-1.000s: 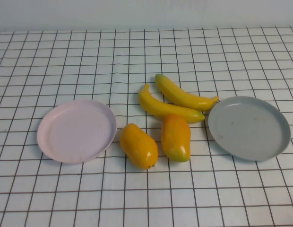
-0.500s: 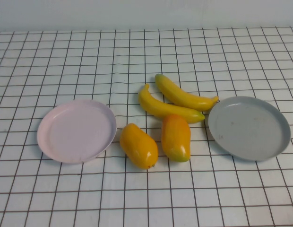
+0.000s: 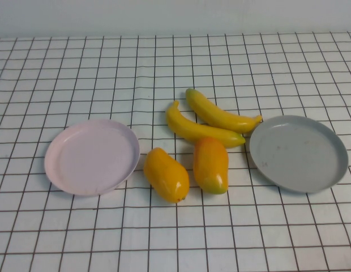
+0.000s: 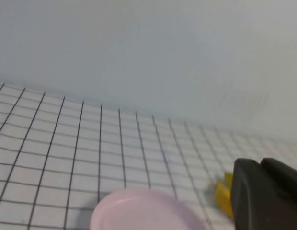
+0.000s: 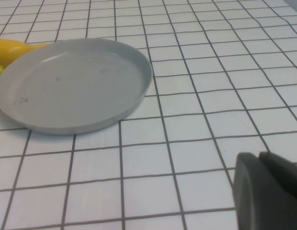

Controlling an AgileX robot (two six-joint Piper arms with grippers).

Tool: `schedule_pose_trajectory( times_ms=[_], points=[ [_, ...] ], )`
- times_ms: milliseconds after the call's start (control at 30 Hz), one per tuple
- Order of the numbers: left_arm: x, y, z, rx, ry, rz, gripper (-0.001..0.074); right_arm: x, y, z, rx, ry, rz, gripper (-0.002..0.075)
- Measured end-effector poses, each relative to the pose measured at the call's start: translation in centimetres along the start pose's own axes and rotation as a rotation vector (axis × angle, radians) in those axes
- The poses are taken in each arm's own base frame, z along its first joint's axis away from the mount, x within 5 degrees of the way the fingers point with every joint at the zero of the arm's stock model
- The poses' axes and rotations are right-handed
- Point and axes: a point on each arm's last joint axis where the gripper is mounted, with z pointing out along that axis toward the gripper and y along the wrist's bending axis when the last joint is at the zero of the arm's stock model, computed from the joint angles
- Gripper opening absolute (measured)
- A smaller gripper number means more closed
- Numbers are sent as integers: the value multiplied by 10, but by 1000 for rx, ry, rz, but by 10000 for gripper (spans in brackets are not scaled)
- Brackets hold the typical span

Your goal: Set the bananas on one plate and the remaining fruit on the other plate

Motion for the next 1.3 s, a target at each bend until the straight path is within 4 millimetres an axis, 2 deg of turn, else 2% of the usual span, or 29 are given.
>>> schedule_pose_trajectory(
  times_ms=[67, 167, 333, 500, 733, 967, 1067, 1100, 1167, 1300],
  points=[
    [-11, -7, 11, -3, 82, 92, -4, 0, 0, 0, 0, 0, 0, -16],
    [-12, -25, 43, -12, 317, 297, -4, 0, 0, 0, 0, 0, 0, -16],
    [14, -62, 91, 51, 618, 580, -4, 0, 0, 0, 0, 0, 0, -16],
    [42, -99, 128, 87, 789, 716, -4, 0, 0, 0, 0, 0, 0, -16],
    [58, -125, 158, 71, 896, 700, -4, 0, 0, 0, 0, 0, 0, -17],
    [75, -138, 171, 148, 975, 468, 4, 0, 0, 0, 0, 0, 0, -16],
    [87, -136, 179, 181, 1034, 411, 73, 0, 0, 0, 0, 0, 0, -16],
    [91, -135, 182, 189, 1053, 407, 120, 0, 0, 0, 0, 0, 0, -16],
    [99, -132, 188, 196, 1074, 406, 232, 0, 0, 0, 0, 0, 0, -16],
    [111, -128, 203, 187, 1088, 388, 535, 0, 0, 0, 0, 0, 0, -16]
  ],
)
